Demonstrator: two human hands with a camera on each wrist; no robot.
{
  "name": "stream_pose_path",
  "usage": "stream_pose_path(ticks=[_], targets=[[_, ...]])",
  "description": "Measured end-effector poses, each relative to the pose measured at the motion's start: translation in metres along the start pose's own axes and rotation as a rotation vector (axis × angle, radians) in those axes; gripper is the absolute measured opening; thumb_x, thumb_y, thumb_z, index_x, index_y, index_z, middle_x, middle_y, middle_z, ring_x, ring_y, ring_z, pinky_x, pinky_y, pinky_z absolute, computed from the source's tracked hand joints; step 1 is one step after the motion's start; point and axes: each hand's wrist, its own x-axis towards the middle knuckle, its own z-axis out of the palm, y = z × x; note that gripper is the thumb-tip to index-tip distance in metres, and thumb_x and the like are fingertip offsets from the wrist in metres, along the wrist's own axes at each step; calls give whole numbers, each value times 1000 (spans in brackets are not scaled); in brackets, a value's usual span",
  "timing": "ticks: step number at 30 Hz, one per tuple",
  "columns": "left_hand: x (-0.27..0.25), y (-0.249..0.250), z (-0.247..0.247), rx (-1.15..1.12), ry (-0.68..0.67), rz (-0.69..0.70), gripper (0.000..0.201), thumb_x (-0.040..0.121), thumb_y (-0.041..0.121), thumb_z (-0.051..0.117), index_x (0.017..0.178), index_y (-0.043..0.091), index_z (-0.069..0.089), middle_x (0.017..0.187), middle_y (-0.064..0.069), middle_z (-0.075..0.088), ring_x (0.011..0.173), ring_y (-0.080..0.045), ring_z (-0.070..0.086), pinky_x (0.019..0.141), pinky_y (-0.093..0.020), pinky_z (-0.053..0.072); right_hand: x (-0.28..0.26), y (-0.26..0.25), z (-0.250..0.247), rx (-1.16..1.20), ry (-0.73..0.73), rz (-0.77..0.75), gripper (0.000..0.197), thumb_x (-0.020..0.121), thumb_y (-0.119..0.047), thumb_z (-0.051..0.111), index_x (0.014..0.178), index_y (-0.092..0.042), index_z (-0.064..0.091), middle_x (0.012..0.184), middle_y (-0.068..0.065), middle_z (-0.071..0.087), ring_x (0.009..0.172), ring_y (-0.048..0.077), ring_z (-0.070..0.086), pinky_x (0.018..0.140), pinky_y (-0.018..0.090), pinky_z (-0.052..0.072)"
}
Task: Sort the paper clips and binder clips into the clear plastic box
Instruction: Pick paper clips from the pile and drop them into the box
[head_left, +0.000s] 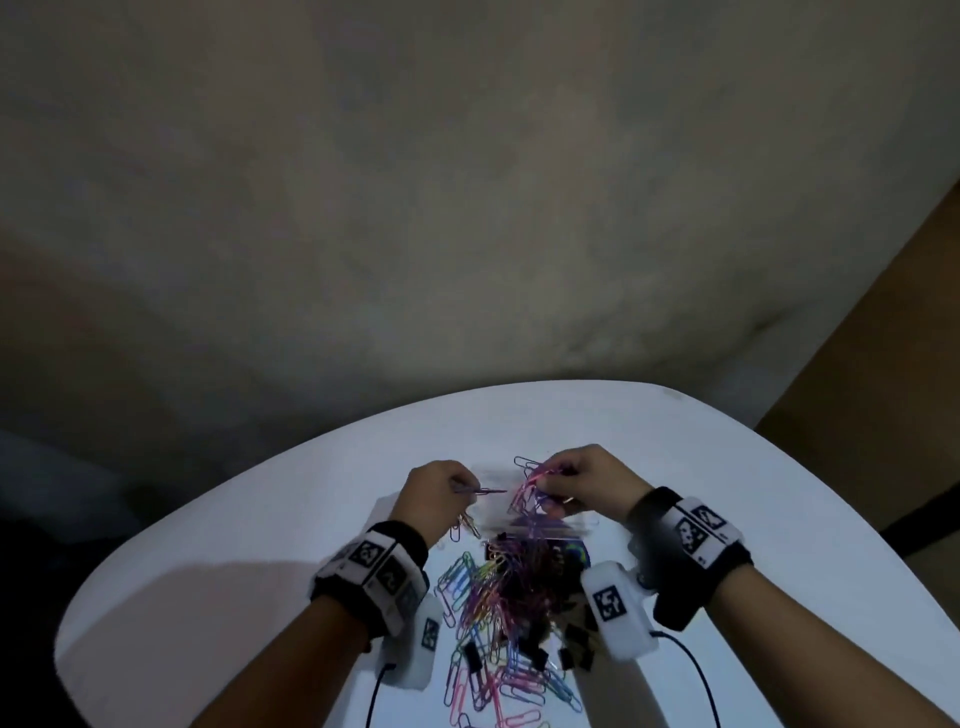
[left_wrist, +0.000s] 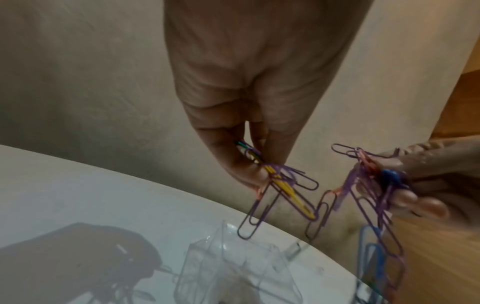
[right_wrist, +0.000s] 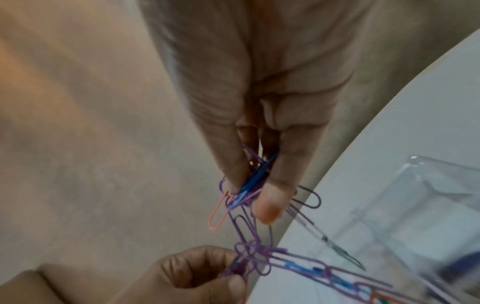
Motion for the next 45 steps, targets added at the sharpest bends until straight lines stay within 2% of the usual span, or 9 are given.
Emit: stream_pose_path(ticks=[13, 18, 22, 26, 30, 35, 38, 40, 45], targets=[[56, 2, 32, 83, -26, -234, 15, 86, -1, 57, 92, 2, 70, 108, -19, 69, 94, -35, 68, 79, -34, 56, 92, 29, 27, 138, 81, 268, 31, 84, 9, 57, 55, -1, 53, 37, 7, 53, 31, 15, 52, 44, 29, 50], [59, -5, 25, 46, -42, -317, 15, 85, -4, 58, 95, -5, 69, 99, -24, 68, 93, -38, 68, 74, -33, 58, 94, 31, 34, -67, -16, 256, 11, 83, 1, 60, 88, 7, 69, 66, 5, 57, 55, 11, 53, 54, 18, 51], [66, -5, 32, -45, -20, -339, 18, 82, -5, 60, 98, -6, 67, 99, -23, 67, 91, -35, 69, 74, -35, 61, 93, 32, 27, 55, -15, 273, 38, 84, 15, 42, 63, -9, 63, 68, 8, 58, 57, 20, 56, 57, 30, 55], [70, -6, 39, -77, -26, -323, 21, 81, 0, 63, 101, -4, 67, 105, -25, 68, 80, -29, 65, 86, -41, 58, 82, 31, 17, 173, -40, 265, 29, 90, 13, 37, 87, -3, 61, 75, 9, 56, 61, 21, 56, 53, 27, 57], [68, -4, 40, -52, -69, -321, 27, 85, 4, 60, 111, -3, 64, 113, -22, 66, 93, -33, 67, 82, -40, 58, 74, 30, 17, 275, -66, 257, 27, 92, 9, 38, 111, -1, 55, 87, 10, 56, 66, 22, 58, 53, 25, 58], [64, -1, 29, -160, -76, -349, 30, 88, 5, 49, 116, 4, 59, 98, -18, 61, 67, -23, 56, 59, -36, 56, 71, 26, 15, 311, -4, 223, 22, 93, 5, 40, 108, -3, 53, 99, 13, 57, 57, 19, 60, 53, 28, 56], [54, -10, 17, 18, -36, -263, 14, 87, 19, 48, 85, 17, 62, 86, -13, 68, 69, -26, 58, 65, -28, 47, 79, 26, 3, 14, 179, 154, 25, 92, 4, 38, 110, 1, 56, 88, 12, 61, 59, 21, 60, 50, 26, 51], [41, -29, 12, 156, 11, -233, 22, 86, 22, 50, 64, 25, 52, 91, -12, 69, 83, -29, 64, 75, -30, 49, 87, 26, -5, -382, 225, 67, 30, 90, -1, 45, 117, -3, 57, 113, 15, 62, 92, 27, 63, 76, 31, 51], [-27, -87, 30, 355, -9, -183, 19, 85, 32, 54, 70, 36, 42, 103, 6, 63, 98, -14, 61, 88, -24, 47, 119, 27, 12, -925, -167, 83, 62, 87, -27, 58, 141, -16, 31, 148, 9, 35, 134, 30, 37, 111, 40, 34]])
